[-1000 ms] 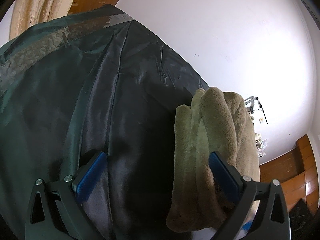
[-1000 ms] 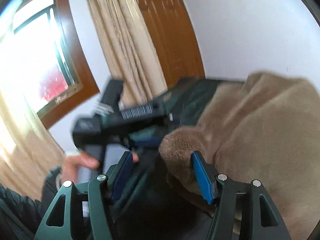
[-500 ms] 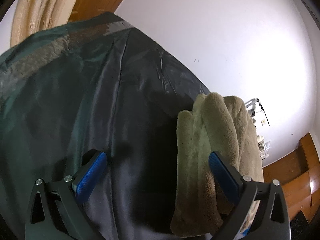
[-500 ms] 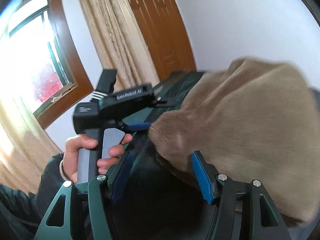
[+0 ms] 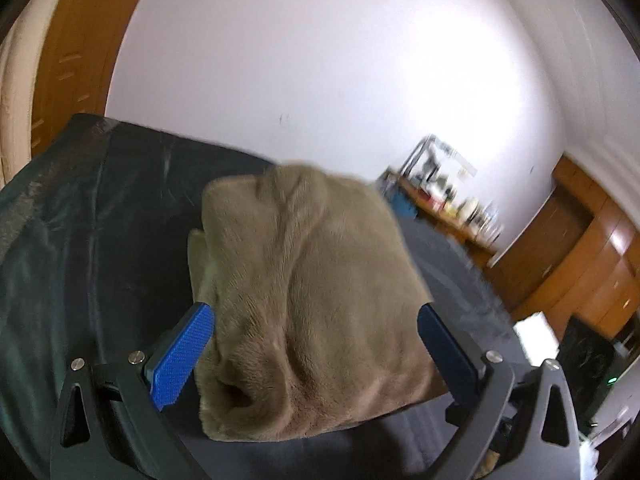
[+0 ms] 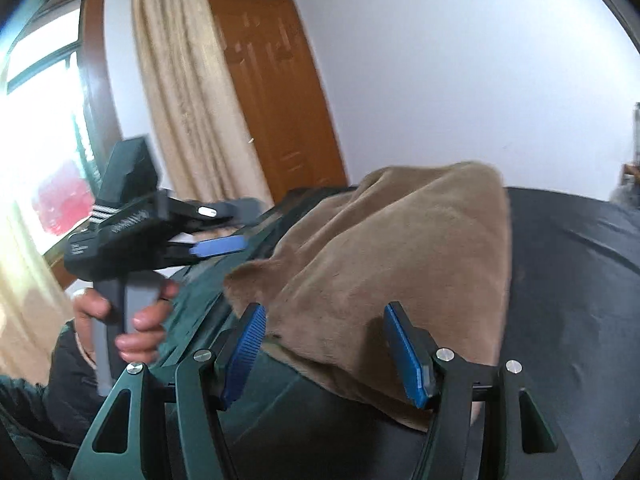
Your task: Fold clothes
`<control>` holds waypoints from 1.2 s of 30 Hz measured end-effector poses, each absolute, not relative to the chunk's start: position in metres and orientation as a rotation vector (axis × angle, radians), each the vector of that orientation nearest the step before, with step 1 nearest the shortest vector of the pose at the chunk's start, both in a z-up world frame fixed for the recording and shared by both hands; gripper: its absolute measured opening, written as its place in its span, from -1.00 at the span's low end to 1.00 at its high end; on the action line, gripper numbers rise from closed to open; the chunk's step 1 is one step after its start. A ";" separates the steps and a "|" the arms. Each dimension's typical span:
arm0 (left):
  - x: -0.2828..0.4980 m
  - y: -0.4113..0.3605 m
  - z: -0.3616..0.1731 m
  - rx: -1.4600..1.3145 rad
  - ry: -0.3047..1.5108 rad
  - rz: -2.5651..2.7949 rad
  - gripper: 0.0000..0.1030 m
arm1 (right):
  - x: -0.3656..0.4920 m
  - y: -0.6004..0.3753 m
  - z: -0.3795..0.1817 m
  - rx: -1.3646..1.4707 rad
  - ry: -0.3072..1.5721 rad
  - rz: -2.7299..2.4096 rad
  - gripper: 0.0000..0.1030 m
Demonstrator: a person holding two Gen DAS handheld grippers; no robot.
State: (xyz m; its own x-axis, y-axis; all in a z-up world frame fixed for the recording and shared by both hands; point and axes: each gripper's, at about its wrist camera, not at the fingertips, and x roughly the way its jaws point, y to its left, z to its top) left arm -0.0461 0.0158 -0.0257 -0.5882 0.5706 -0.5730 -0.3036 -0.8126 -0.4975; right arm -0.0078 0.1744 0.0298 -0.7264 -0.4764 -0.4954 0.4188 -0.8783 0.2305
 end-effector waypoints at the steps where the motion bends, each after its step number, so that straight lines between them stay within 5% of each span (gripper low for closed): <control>1: -0.051 0.022 -0.033 -1.069 -0.462 2.375 0.99 | -0.010 0.176 0.028 0.789 -0.128 -2.529 0.23; 6: -0.073 0.023 -0.084 -1.241 -0.501 2.347 0.99 | -0.022 0.181 0.010 0.908 -0.132 -2.531 0.23; 13: -0.077 0.017 -0.087 -1.268 -0.488 2.350 0.99 | -0.026 0.191 -0.004 0.973 -0.192 -2.494 0.23; 26: -0.098 0.018 0.014 -0.971 -0.533 2.310 0.99 | -0.025 0.208 -0.023 1.002 -0.255 -2.460 0.23; 36: -0.170 0.046 -0.078 -1.410 -0.561 2.235 0.99 | -0.022 0.215 -0.022 0.985 -0.284 -2.442 0.23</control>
